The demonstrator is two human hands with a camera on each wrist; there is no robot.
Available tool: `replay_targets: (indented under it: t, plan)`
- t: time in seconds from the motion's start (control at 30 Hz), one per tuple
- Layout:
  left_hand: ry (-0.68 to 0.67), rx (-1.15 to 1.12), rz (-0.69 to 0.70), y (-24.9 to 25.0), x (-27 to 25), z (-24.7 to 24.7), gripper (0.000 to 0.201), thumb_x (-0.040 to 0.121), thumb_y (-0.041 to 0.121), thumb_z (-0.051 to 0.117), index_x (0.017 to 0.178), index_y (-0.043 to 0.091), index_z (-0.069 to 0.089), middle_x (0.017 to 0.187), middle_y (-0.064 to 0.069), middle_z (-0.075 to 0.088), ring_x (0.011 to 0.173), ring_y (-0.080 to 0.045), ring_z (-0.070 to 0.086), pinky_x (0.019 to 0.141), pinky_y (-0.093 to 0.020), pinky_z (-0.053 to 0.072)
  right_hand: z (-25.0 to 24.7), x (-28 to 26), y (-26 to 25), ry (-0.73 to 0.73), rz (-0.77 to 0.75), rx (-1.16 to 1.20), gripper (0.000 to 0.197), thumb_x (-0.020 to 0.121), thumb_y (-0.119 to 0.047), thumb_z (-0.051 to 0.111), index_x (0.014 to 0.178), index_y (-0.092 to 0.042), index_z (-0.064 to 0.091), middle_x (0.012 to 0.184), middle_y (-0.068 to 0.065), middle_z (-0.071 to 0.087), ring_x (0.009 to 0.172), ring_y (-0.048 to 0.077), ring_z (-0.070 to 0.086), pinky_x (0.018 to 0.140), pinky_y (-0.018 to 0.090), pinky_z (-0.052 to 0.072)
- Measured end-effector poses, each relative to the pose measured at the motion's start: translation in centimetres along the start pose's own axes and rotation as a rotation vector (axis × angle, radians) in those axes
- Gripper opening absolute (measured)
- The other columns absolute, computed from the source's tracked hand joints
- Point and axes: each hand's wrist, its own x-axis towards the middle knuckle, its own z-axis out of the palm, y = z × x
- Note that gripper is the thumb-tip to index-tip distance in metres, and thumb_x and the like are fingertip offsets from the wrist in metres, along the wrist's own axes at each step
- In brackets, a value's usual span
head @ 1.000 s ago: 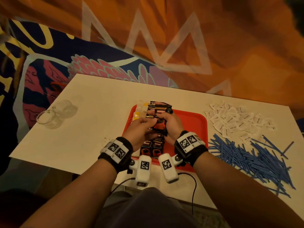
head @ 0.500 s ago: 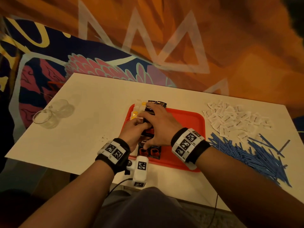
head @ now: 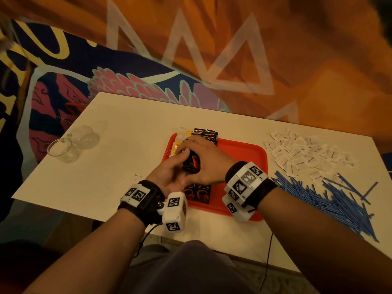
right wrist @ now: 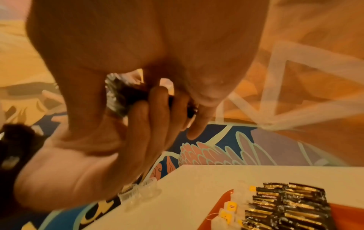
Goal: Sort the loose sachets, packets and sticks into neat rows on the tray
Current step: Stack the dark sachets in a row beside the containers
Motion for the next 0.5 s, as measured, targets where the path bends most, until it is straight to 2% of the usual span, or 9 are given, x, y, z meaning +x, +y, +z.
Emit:
replay_targets:
  t: [0.07,0.13,0.23,0.3,0.37,0.43,0.5]
  plan:
    - [0.009,0.014,-0.012,-0.2,0.1,-0.2,0.074,0.051,0.026,0.099,0.117,0.009,0.071,0.114,-0.017,0.069,0.106,-0.030,0.069,0.081,-0.043,0.061,-0.1,0.0,-0.2,0.005,0.014,0.004,0.058,0.064,-0.038,0.087,0.115,-0.028,0.060,0.120,-0.005,0.050,0.113,0.012,0.047,0.102,0.030,0.041]
    - [0.021,0.020,-0.026,-0.4,0.1,-0.4,0.068,0.052,0.032,0.098,0.114,0.013,0.074,0.114,-0.015,0.069,0.104,-0.029,0.070,0.081,-0.043,0.060,0.1,0.0,-0.2,0.031,0.021,-0.013,0.060,0.064,-0.041,0.086,0.115,-0.027,0.059,0.118,-0.004,0.054,0.111,0.014,0.050,0.100,0.036,0.044]
    - [0.078,0.031,-0.031,-0.6,0.2,-0.1,0.055,0.071,0.036,0.083,0.118,0.011,0.071,0.113,-0.015,0.069,0.103,-0.029,0.070,0.077,-0.041,0.060,0.9,-0.3,-0.1,-0.026,0.067,-0.055,0.093,0.059,-0.047,0.088,0.138,-0.032,0.042,0.136,-0.003,0.052,0.126,0.016,0.046,0.108,0.035,0.040]
    - [0.105,0.087,-0.052,-0.5,0.2,-0.1,0.046,0.086,0.028,0.067,0.127,0.008,0.062,0.112,-0.016,0.068,0.100,-0.029,0.070,0.075,-0.040,0.060,1.3,-0.6,0.1,-0.069,0.130,-0.092,0.116,0.055,-0.052,0.090,0.149,-0.035,0.025,0.146,-0.002,0.044,0.134,0.017,0.038,0.110,0.036,0.036]
    - [0.123,0.143,-0.072,-0.4,0.1,-0.2,0.036,0.089,0.017,0.060,0.123,0.006,0.061,0.102,-0.015,0.070,0.089,-0.027,0.072,0.067,-0.038,0.060,1.8,-1.0,0.7,-0.079,0.164,-0.098,0.126,0.052,-0.061,0.087,0.152,-0.036,0.014,0.152,-0.001,0.036,0.140,0.018,0.030,0.114,0.041,0.032]
    - [0.163,0.177,-0.028,-0.4,0.3,-0.7,0.033,0.089,0.009,0.058,0.122,0.006,0.061,0.099,-0.015,0.071,0.083,-0.025,0.073,0.064,-0.035,0.059,2.3,-1.4,1.2,-0.030,0.204,0.020,0.123,0.055,-0.067,0.081,0.152,-0.036,0.013,0.156,-0.003,0.030,0.142,0.017,0.027,0.116,0.042,0.029]
    - [0.234,0.223,0.058,-0.5,0.4,-1.1,0.030,0.093,0.003,0.056,0.122,0.006,0.061,0.094,-0.012,0.075,0.081,-0.022,0.074,0.061,-0.032,0.059,2.9,-1.8,1.7,0.118,0.304,0.186,0.107,0.064,-0.063,0.080,0.149,-0.028,0.026,0.151,-0.003,0.038,0.136,0.013,0.037,0.112,0.036,0.035]
